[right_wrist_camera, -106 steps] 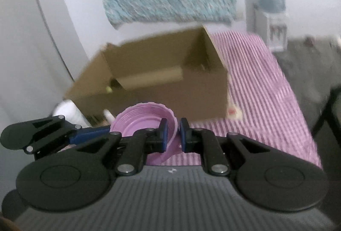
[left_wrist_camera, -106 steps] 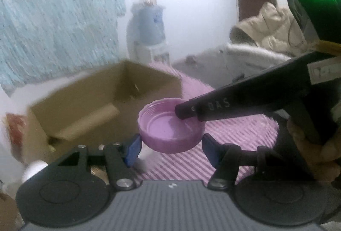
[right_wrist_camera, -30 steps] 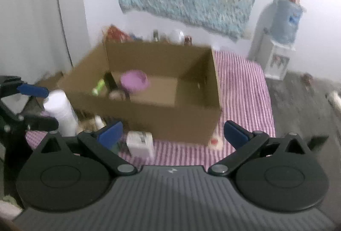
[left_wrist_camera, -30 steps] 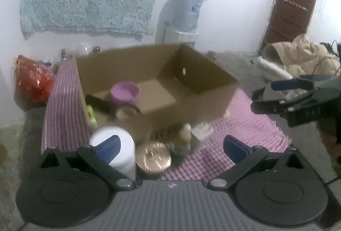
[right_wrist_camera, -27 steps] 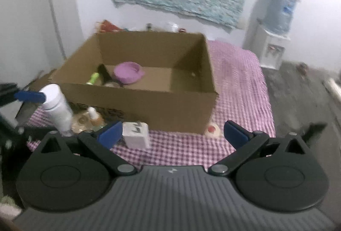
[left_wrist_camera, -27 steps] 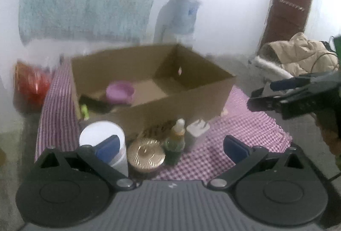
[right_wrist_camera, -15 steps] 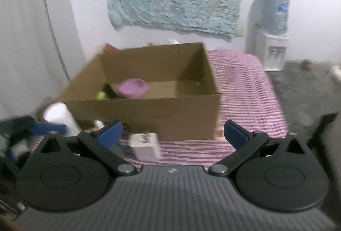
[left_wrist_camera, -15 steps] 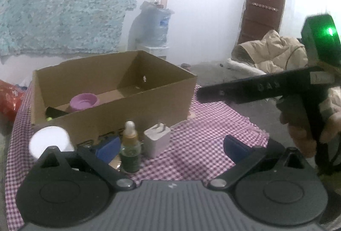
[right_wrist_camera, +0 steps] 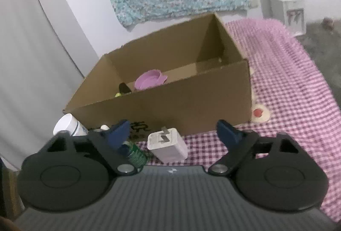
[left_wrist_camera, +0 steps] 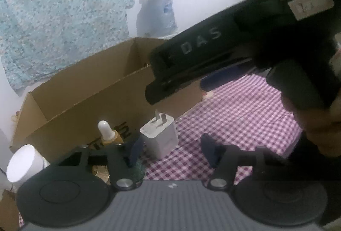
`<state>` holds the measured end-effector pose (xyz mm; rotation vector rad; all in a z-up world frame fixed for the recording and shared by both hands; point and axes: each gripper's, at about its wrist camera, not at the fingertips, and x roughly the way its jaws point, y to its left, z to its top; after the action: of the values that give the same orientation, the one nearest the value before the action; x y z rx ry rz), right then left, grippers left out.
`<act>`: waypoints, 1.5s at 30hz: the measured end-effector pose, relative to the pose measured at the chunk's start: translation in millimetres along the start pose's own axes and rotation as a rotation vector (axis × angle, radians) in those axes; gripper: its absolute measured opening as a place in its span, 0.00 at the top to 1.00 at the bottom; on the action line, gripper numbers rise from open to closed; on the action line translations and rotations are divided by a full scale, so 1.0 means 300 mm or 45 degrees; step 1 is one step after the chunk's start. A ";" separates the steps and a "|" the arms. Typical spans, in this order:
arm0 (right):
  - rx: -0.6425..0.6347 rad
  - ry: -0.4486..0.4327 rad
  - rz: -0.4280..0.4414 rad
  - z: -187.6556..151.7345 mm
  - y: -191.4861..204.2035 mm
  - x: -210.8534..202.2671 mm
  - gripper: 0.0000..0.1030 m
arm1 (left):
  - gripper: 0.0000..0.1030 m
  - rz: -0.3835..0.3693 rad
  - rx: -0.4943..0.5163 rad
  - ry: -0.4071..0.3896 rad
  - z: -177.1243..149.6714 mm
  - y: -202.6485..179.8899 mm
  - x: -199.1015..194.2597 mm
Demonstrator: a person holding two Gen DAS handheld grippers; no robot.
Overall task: Organize rigid objects
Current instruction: 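Grasp the white plug charger with the right gripper, then carry the white charger into the box and open the right gripper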
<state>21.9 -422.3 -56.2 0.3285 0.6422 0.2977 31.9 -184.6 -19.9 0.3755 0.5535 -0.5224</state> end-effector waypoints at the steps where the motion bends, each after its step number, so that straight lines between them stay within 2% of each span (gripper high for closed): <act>1: 0.006 0.013 0.015 0.001 -0.008 0.014 0.30 | 0.47 0.008 -0.001 0.011 0.000 -0.001 0.010; 4: 0.013 0.050 0.054 -0.002 -0.024 0.056 0.43 | 0.52 0.042 0.006 0.037 -0.001 -0.006 0.033; 10: 0.057 0.118 0.132 -0.005 -0.053 0.137 0.54 | 0.52 0.093 0.010 0.087 0.013 -0.010 0.072; 12: 0.078 0.137 0.158 -0.008 -0.063 0.162 0.57 | 0.52 0.091 0.001 0.109 0.014 -0.010 0.086; 16: 0.096 0.154 0.165 -0.022 -0.063 0.178 0.72 | 0.53 0.045 -0.090 0.159 0.011 0.012 0.120; 18: 0.103 0.153 0.165 -0.018 -0.069 0.169 0.74 | 0.55 0.033 -0.117 0.160 0.008 0.021 0.124; 23: 0.115 0.142 0.145 -0.019 -0.084 0.145 0.75 | 0.57 -0.023 -0.160 0.143 0.015 0.031 0.118; 33: 0.197 0.130 0.053 -0.044 -0.163 0.040 0.75 | 0.57 -0.198 -0.124 0.096 0.020 -0.037 0.095; 38: 0.256 0.130 0.069 -0.066 -0.207 0.015 0.73 | 0.57 -0.164 -0.063 0.069 0.015 -0.063 0.096; 45: 0.232 0.123 0.067 -0.062 -0.200 0.030 0.71 | 0.57 -0.104 -0.010 0.077 0.053 -0.065 0.153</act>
<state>27.2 -469.6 -98.0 0.5086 0.7583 0.3077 60.8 -224.4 -37.8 0.3635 0.6309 -0.5885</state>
